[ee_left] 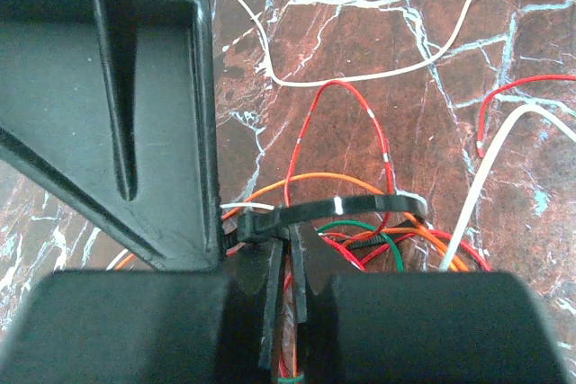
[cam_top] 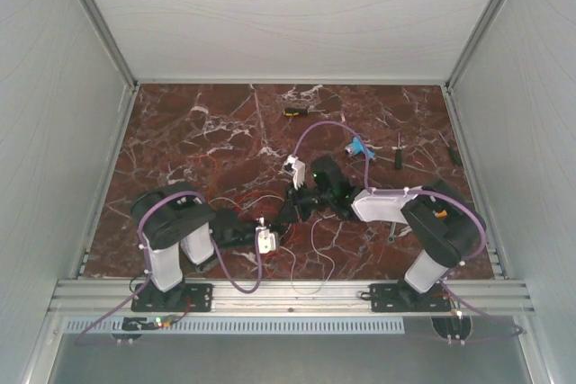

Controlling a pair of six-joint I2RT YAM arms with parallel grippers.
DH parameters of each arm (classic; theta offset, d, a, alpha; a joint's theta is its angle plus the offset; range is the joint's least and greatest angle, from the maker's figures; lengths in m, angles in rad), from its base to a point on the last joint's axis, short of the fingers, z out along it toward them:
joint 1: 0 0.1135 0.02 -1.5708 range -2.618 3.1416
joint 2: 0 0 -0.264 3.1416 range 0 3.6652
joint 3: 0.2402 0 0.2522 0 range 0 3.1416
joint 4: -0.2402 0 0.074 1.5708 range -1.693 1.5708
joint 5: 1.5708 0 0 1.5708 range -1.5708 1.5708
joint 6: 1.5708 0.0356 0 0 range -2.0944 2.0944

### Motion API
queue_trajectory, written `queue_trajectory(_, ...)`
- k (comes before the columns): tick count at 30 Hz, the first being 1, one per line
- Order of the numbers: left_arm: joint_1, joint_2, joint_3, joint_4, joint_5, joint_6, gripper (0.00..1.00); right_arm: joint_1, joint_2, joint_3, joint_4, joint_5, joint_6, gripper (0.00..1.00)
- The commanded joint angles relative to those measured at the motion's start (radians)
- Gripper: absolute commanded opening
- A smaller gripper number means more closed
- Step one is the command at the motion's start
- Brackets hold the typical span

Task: Zip-tie the wires
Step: Tie the cable at the center of the board.

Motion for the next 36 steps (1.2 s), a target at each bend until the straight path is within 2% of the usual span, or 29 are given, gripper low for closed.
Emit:
queue_trajectory(1, 0.003, 0.002, 0.011, 0.265, 0.051, 0.011, 0.00, 0.051, -0.045, -0.010, 0.038, 0.273, -0.200, 0.00)
queue_trajectory(3, 0.003, 0.001, 0.011, 0.265, 0.054, 0.010, 0.00, 0.074, -0.050, -0.007, 0.058, 0.359, -0.247, 0.00)
queue_trajectory(8, 0.003, 0.000, 0.008, 0.265, 0.054, 0.011, 0.00, 0.092, -0.070, -0.038, 0.159, 0.454, -0.303, 0.00)
queue_trajectory(17, 0.004, -0.001, 0.008, 0.265, 0.057, 0.013, 0.00, 0.096, -0.108, -0.066, 0.244, 0.534, -0.342, 0.00)
queue_trajectory(21, 0.002, 0.002, 0.008, 0.265, 0.055, 0.011, 0.00, 0.098, -0.102, -0.046, 0.234, 0.531, -0.311, 0.00)
queue_trajectory(25, 0.003, 0.002, 0.007, 0.265, 0.050, 0.011, 0.00, 0.063, -0.169, -0.043, 0.173, 0.496, -0.177, 0.00)
queue_trajectory(26, 0.003, 0.004, 0.008, 0.265, 0.048, 0.010, 0.00, 0.044, -0.194, -0.049, 0.150, 0.463, -0.153, 0.02)
queue_trajectory(29, 0.002, 0.002, 0.009, 0.265, 0.039, 0.009, 0.00, 0.000, -0.287, -0.075, 0.049, 0.373, -0.119, 0.23)
queue_trajectory(31, 0.003, 0.001, 0.011, 0.265, 0.026, 0.005, 0.00, -0.014, -0.343, -0.090, -0.038, 0.350, -0.116, 0.32)
queue_trajectory(36, 0.002, -0.009, 0.009, 0.265, -0.005, 0.004, 0.00, 0.024, -0.460, -0.138, -0.168, 0.388, -0.104, 0.42)
